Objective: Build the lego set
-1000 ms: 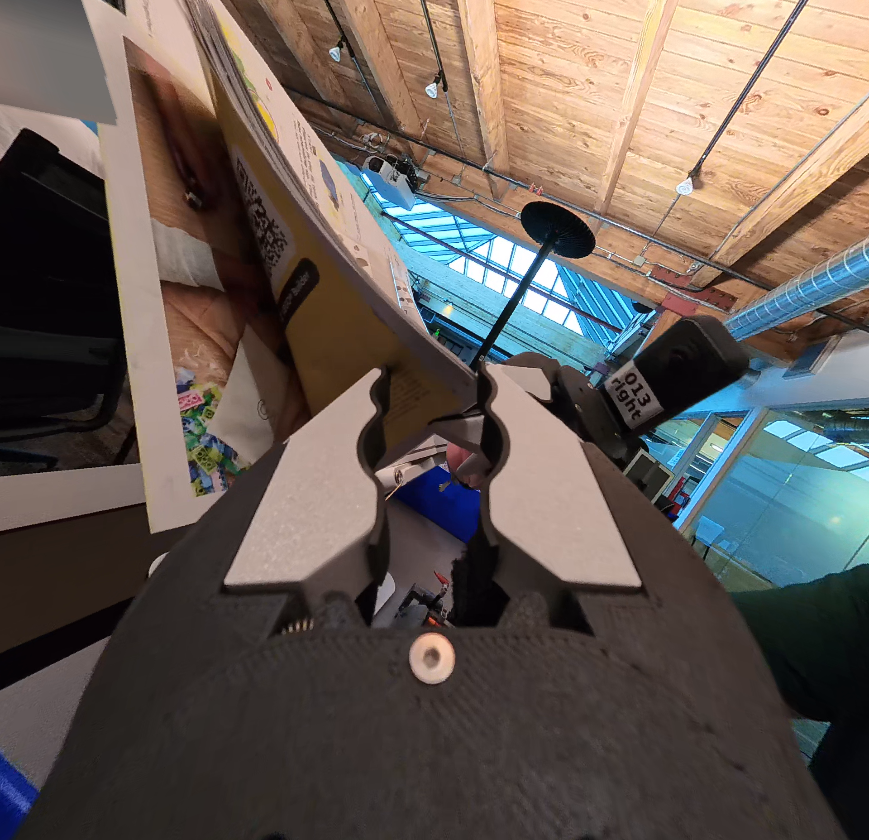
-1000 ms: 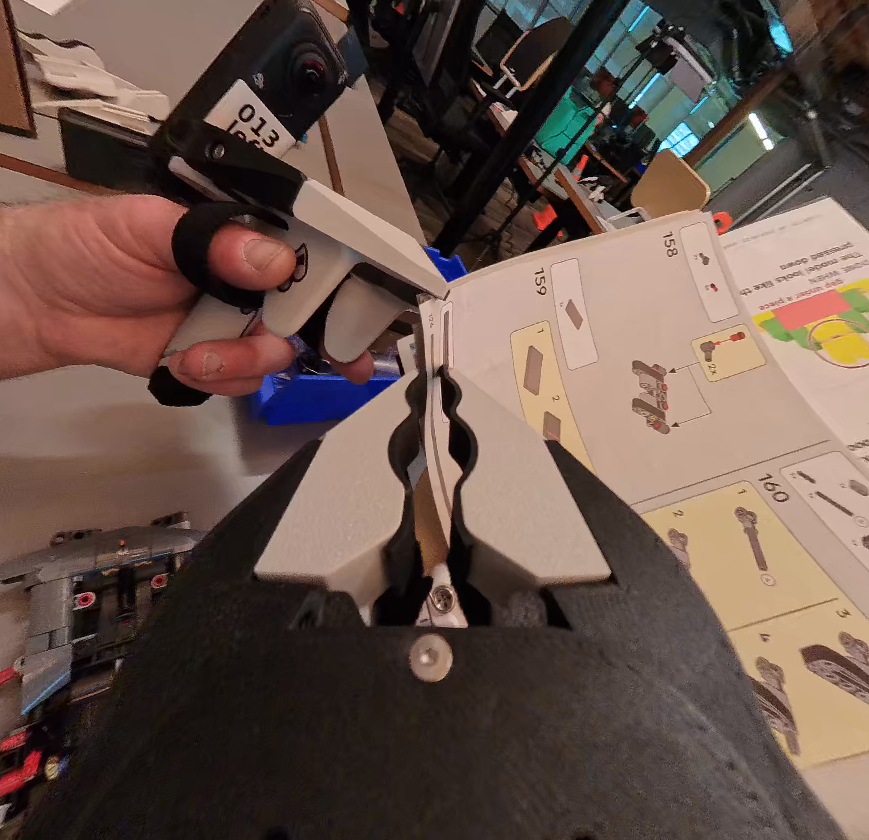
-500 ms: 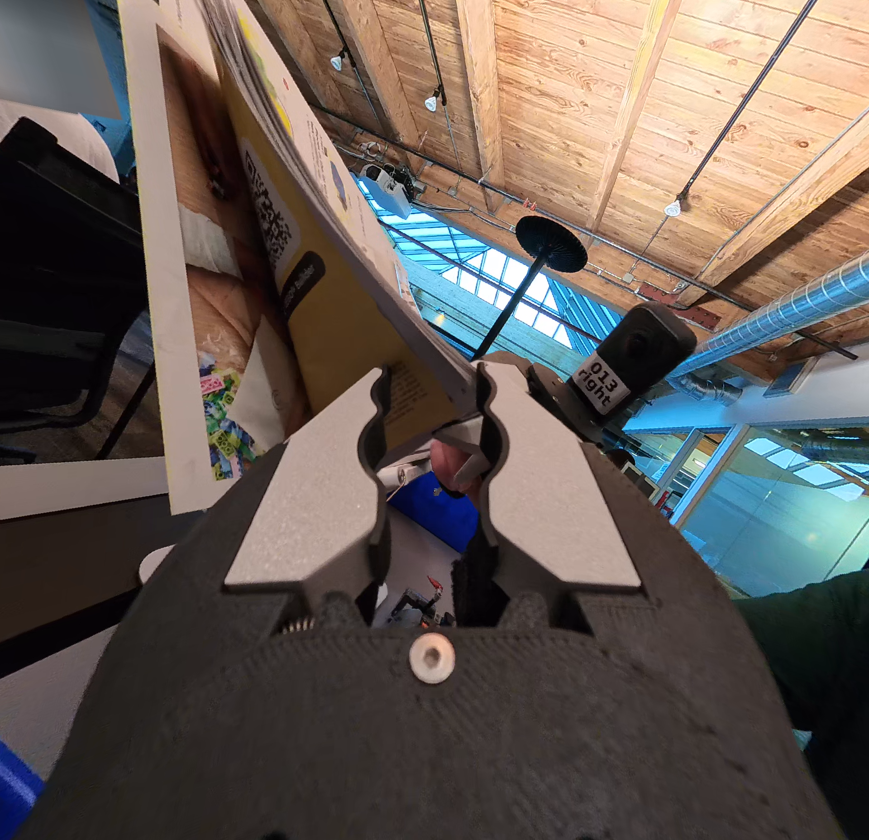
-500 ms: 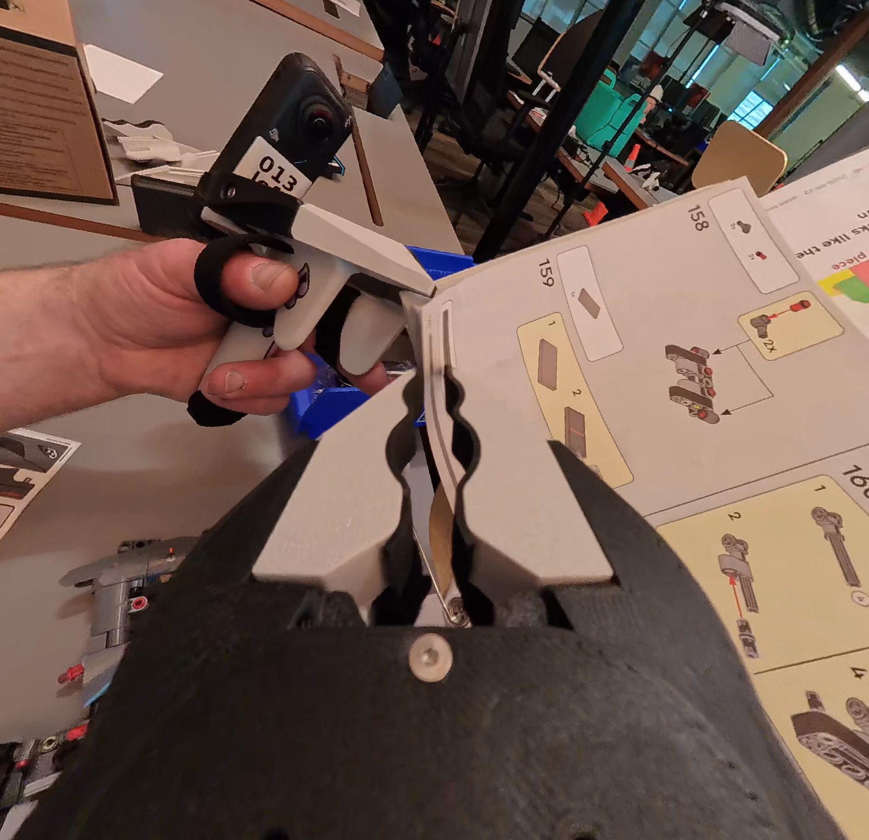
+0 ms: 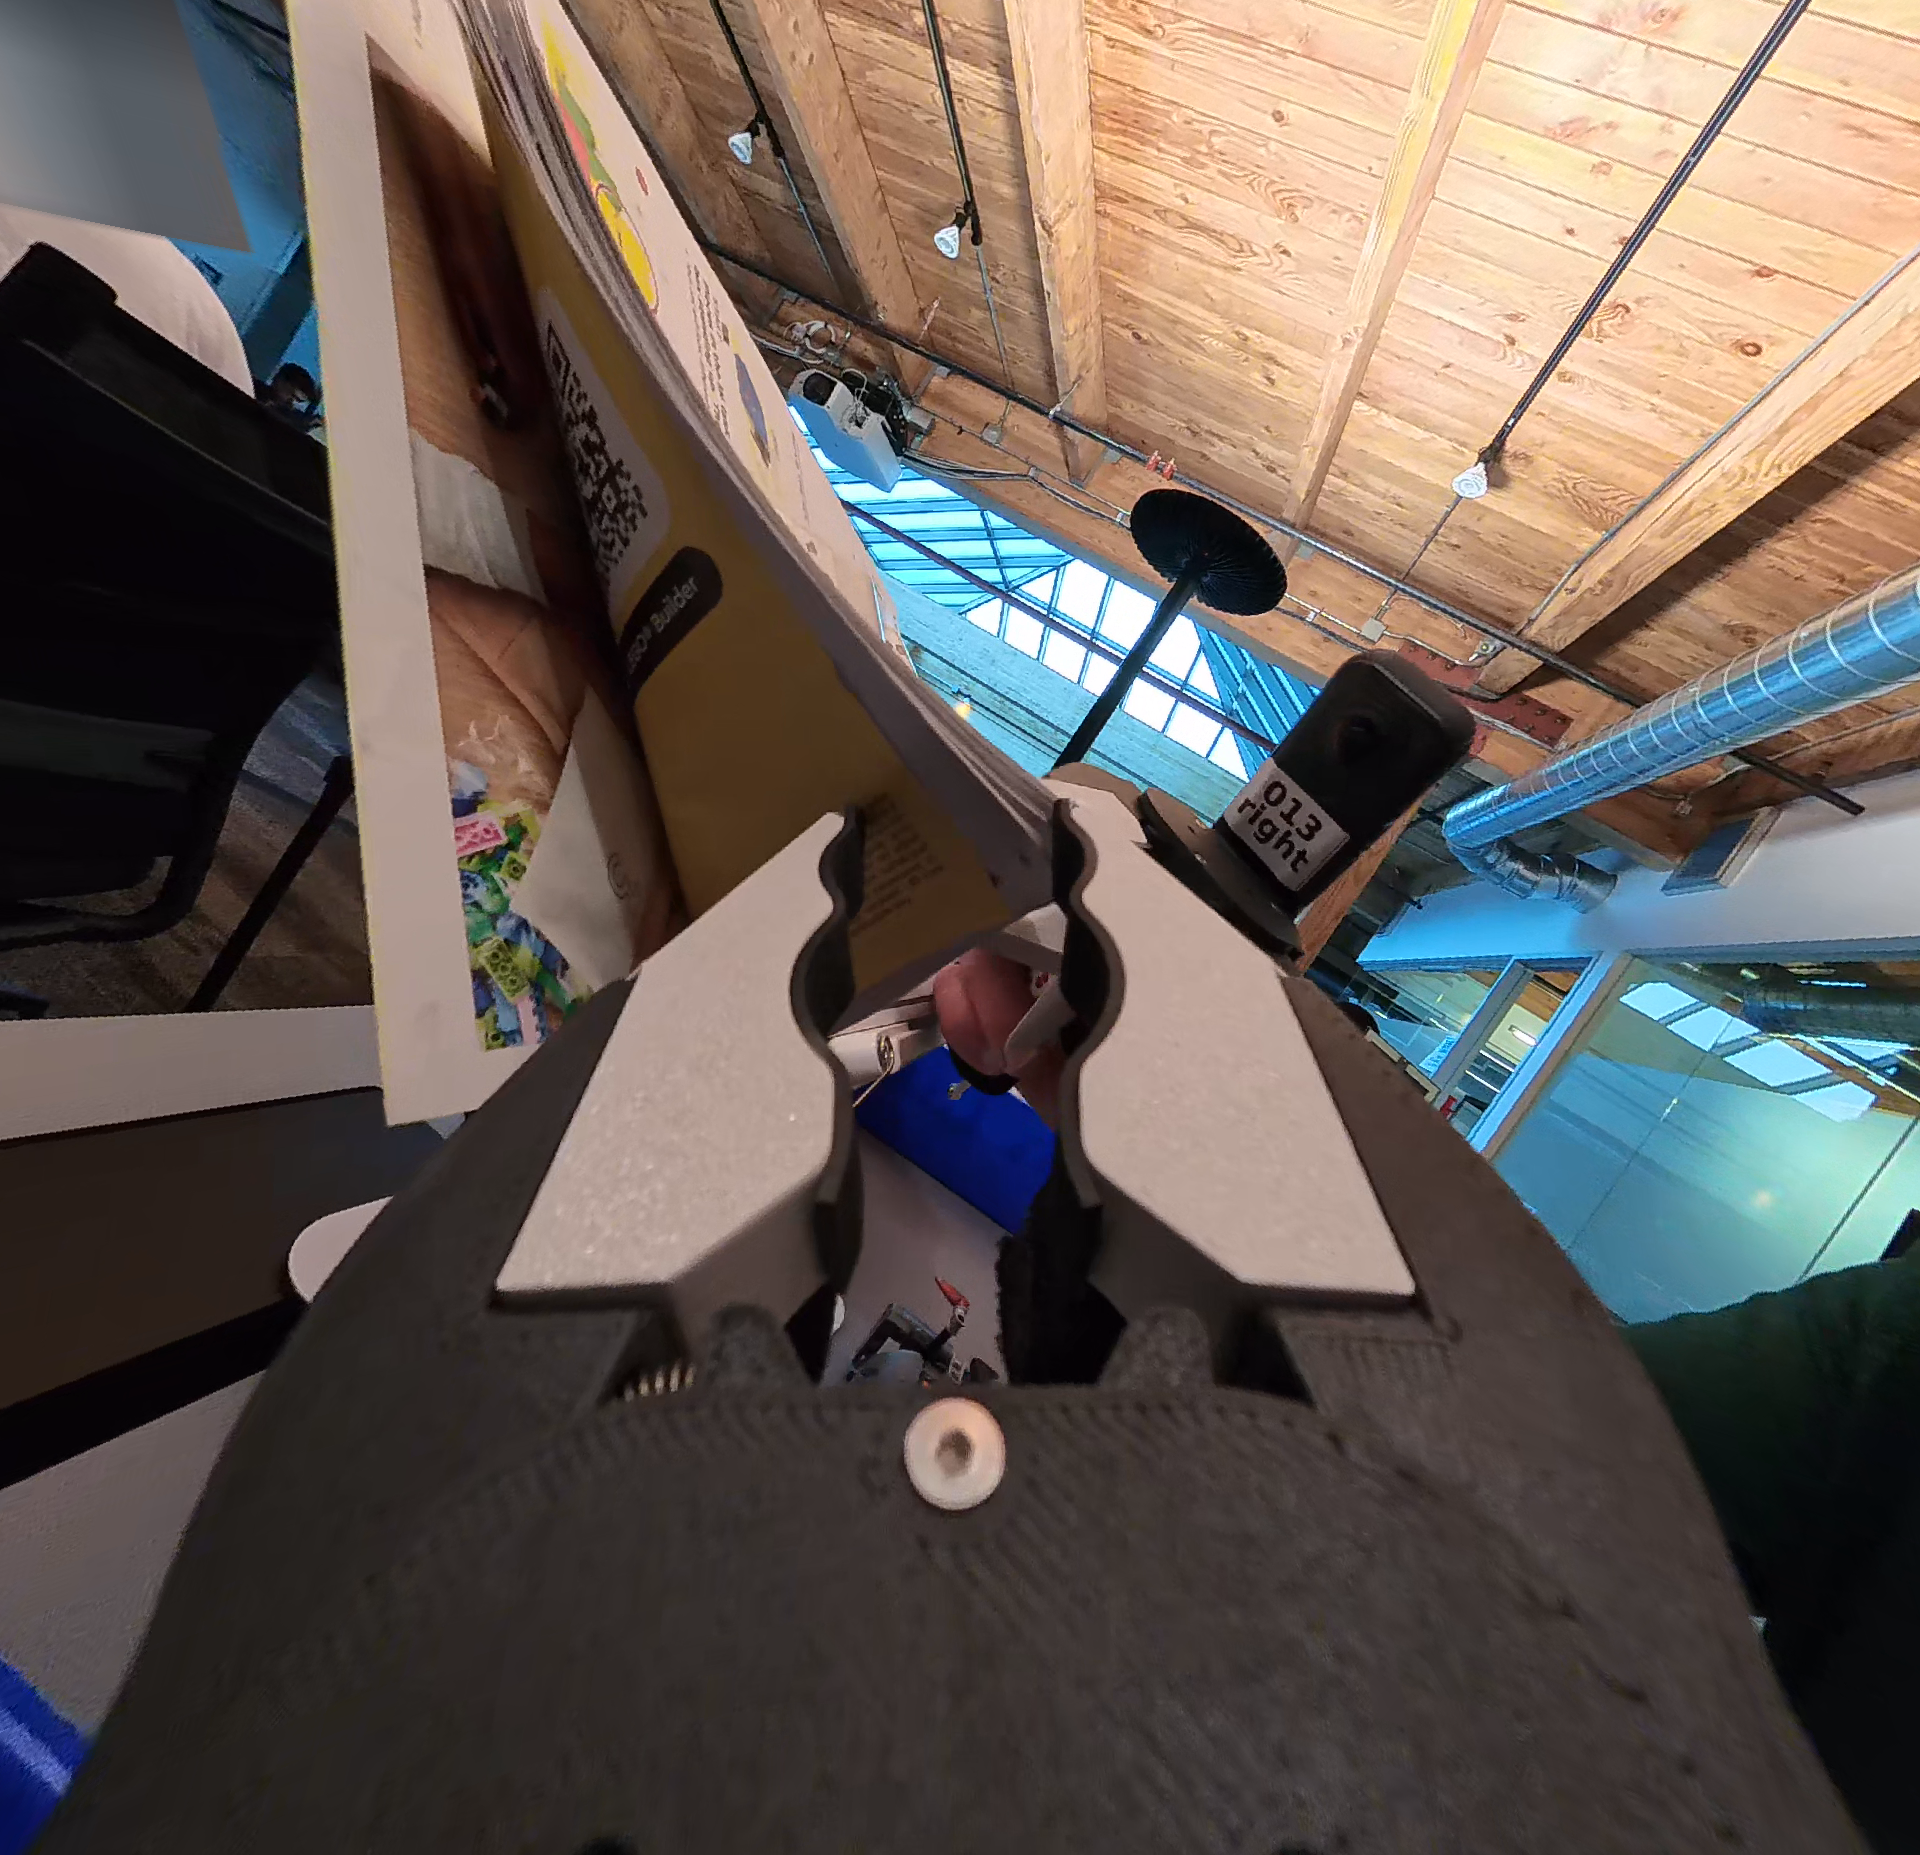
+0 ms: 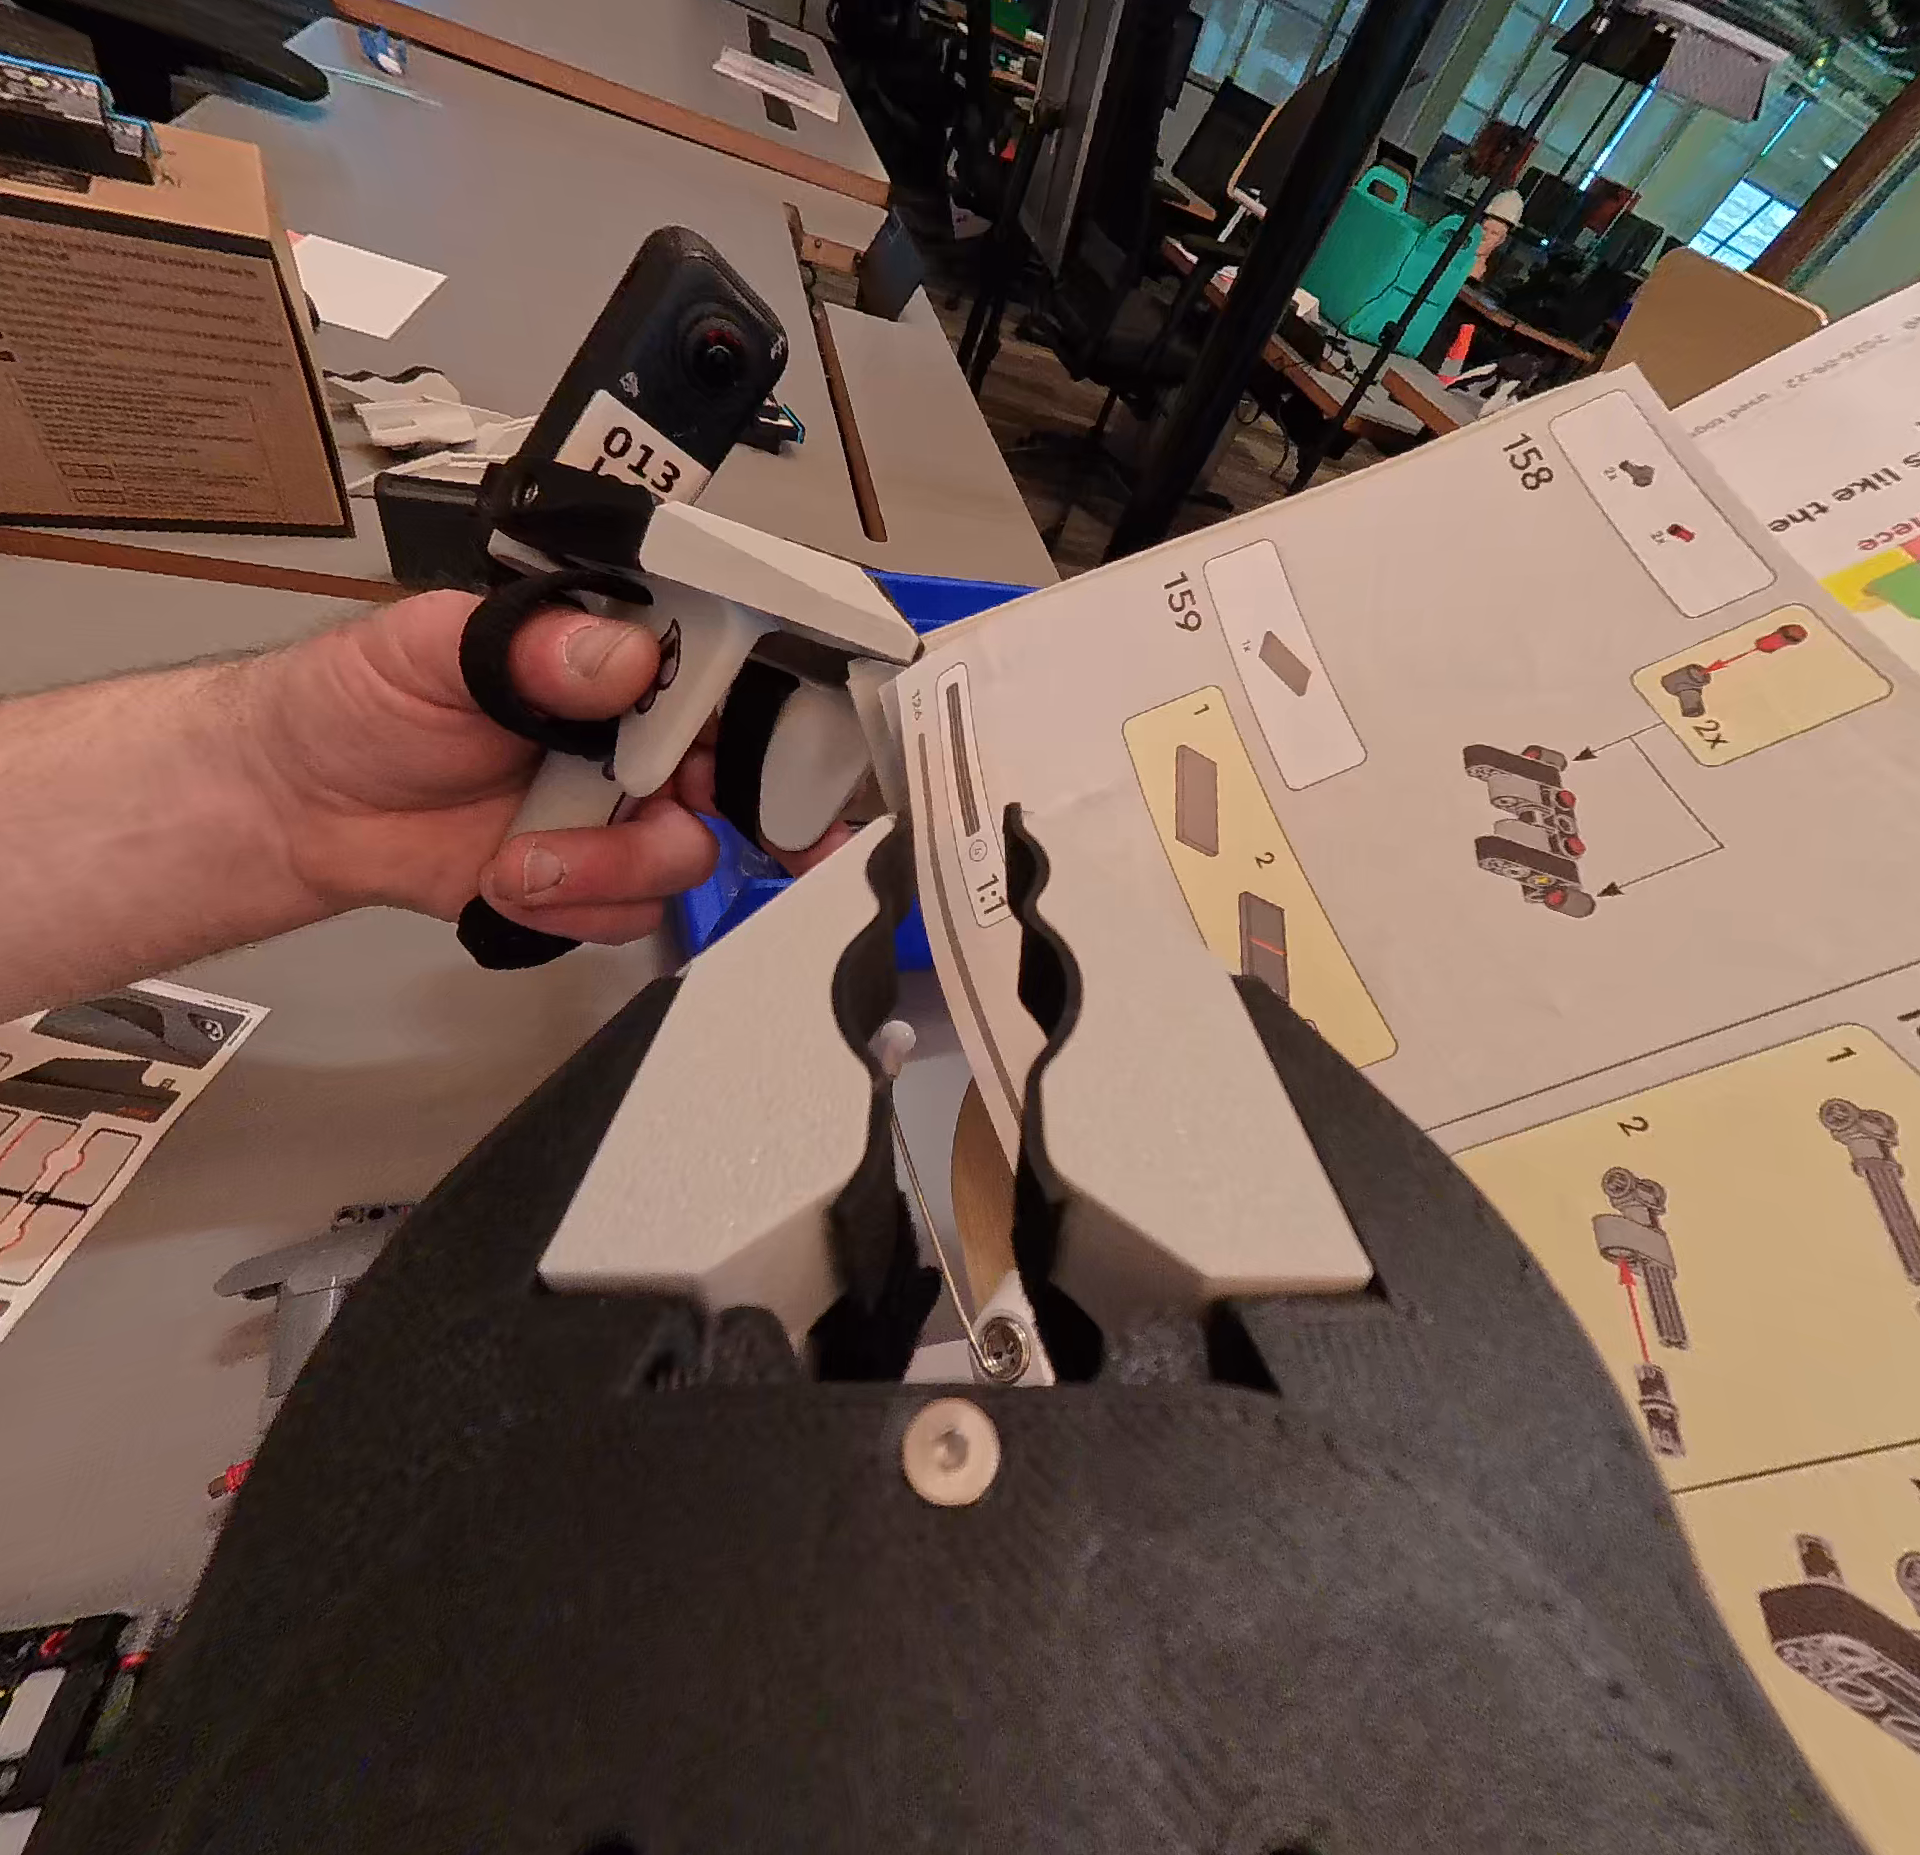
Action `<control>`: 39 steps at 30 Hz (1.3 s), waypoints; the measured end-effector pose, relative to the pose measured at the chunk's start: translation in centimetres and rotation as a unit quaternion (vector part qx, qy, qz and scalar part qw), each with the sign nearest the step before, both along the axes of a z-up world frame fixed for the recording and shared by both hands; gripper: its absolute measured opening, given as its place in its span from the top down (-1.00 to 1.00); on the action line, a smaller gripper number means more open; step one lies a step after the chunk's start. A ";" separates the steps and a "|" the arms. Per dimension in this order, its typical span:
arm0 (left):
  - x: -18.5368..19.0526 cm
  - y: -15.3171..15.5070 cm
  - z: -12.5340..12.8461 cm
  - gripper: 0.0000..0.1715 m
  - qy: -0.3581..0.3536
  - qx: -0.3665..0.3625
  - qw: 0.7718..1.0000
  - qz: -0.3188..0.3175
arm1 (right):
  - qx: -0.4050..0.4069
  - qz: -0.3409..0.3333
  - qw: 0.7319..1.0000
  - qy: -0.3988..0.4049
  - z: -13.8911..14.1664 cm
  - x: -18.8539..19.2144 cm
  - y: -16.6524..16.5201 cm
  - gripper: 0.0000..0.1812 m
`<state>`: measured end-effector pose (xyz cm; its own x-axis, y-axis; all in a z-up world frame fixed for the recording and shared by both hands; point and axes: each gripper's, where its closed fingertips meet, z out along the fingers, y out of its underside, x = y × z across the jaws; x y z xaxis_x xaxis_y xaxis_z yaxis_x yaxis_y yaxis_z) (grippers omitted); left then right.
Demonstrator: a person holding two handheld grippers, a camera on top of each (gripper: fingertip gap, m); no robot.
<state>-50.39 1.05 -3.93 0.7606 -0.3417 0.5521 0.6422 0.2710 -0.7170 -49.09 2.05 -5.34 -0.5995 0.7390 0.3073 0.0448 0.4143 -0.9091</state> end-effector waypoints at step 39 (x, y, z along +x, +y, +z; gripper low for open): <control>-0.7 0.5 -1.2 0.62 0.000 -0.024 0.999 0.022 | -0.138 -0.466 0.861 0.148 2.3 25.7 30.5 0.62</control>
<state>-51.10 1.50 -5.09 0.7743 -0.2812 0.5669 0.6303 0.2642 -0.7300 -23.43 32.55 -3.07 0.3678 0.9264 0.0802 -0.0101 0.0902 -0.9959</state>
